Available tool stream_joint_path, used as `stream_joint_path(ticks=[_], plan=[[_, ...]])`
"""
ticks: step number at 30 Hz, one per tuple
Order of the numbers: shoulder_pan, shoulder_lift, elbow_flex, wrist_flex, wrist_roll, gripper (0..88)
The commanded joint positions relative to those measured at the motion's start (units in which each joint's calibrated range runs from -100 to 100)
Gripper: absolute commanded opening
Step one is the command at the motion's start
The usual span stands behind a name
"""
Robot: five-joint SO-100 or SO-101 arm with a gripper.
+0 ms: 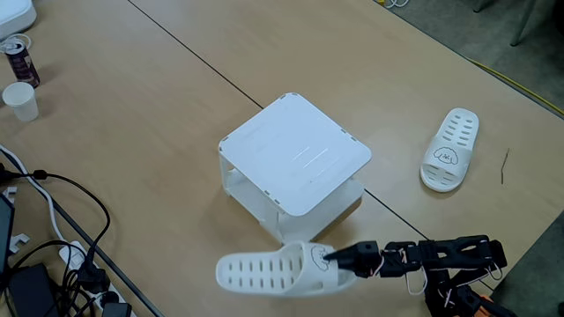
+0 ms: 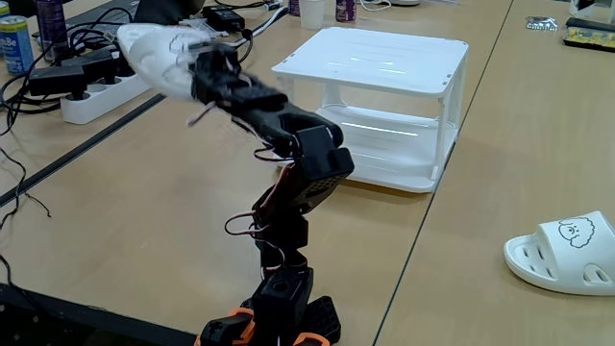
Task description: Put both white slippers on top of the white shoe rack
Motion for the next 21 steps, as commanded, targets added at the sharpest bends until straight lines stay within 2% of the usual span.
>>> stream_joint_path(ticks=[1, 9, 21], plan=[[4.22, -0.12, -14.36, 7.24, 0.42, 0.8], [14.42, 11.07, -31.41, 8.97, 0.42, 0.8], [20.18, 31.43, -57.03, 15.27, 0.42, 0.8]])
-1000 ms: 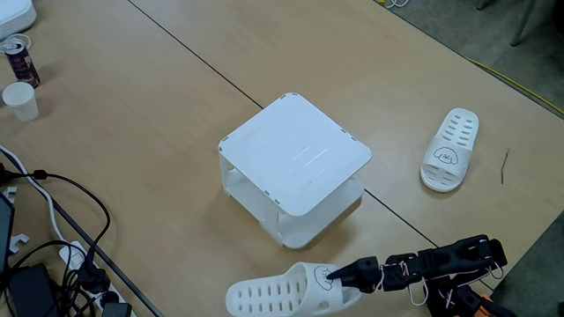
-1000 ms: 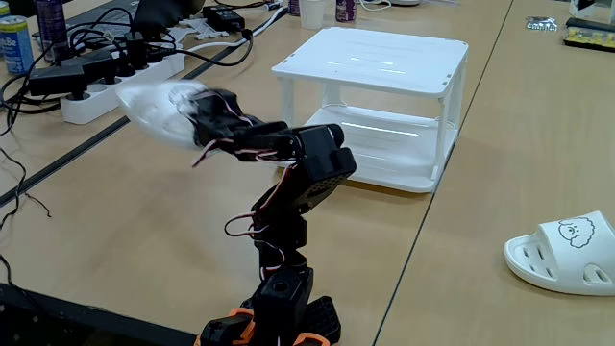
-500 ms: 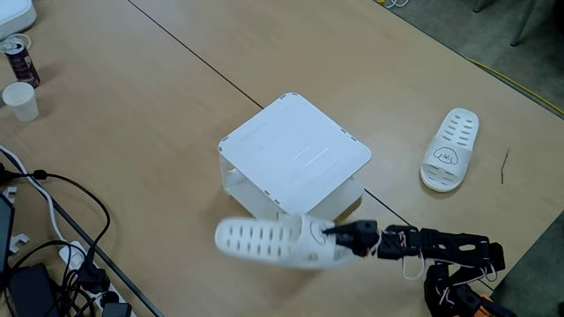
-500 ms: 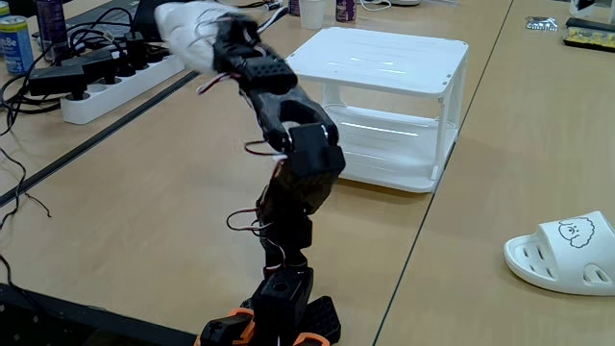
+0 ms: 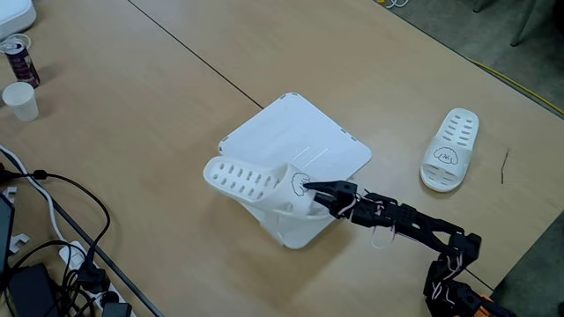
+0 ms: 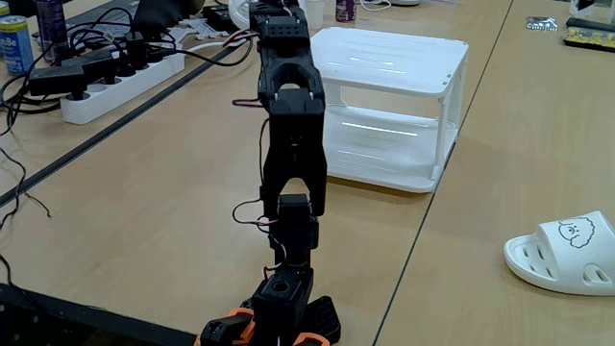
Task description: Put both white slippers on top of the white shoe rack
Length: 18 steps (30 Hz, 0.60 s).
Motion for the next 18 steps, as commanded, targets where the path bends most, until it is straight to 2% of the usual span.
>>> stream_joint_path(ticks=[1, 10, 18], plan=[[2.09, 3.33, -12.2, 0.5, 0.42, 0.8], [8.75, 11.41, -19.14, 0.5, 0.42, 0.8], [12.95, 13.68, -18.6, 0.5, 0.42, 0.8]])
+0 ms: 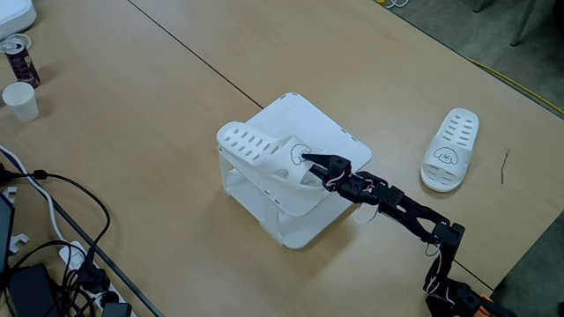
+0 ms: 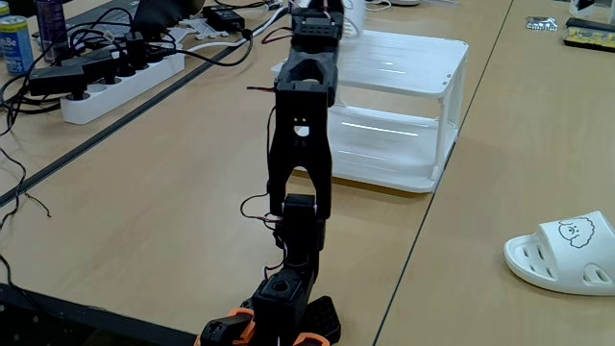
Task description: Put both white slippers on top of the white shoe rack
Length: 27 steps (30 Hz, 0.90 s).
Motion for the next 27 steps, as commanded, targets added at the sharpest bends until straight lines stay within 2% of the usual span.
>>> stream_joint_path(ticks=[1, 27], plan=[[2.21, -0.75, -5.84, -0.1, 0.42, 0.8], [0.48, 0.26, -3.05, -0.1, 0.42, 0.8]])
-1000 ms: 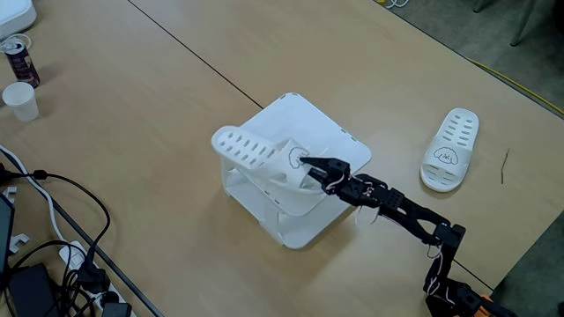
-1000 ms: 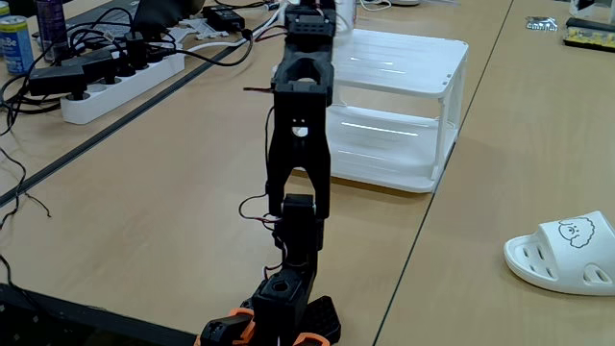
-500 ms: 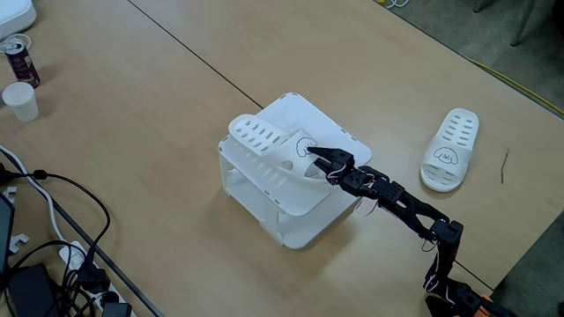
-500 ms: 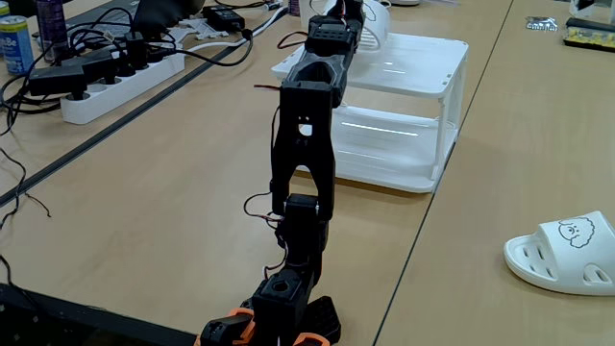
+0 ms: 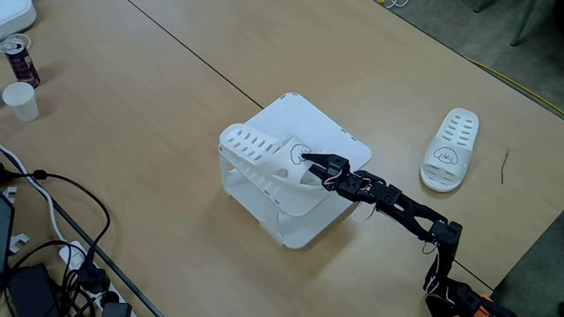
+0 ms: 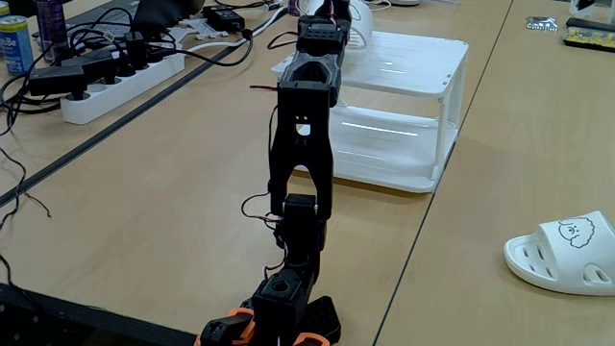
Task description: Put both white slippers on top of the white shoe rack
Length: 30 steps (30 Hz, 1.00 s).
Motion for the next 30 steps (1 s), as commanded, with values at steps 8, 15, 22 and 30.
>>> stream_joint_path(ticks=[8, 15, 22, 30], plan=[[-0.28, -1.88, -2.24, -0.1, 0.42, 1.5], [-1.02, -2.22, -1.42, -0.18, 0.42, 18.0], [-3.07, -2.39, -1.42, -0.18, 0.42, 22.1], [-5.46, -2.39, -1.42, -0.18, 0.42, 21.7]])
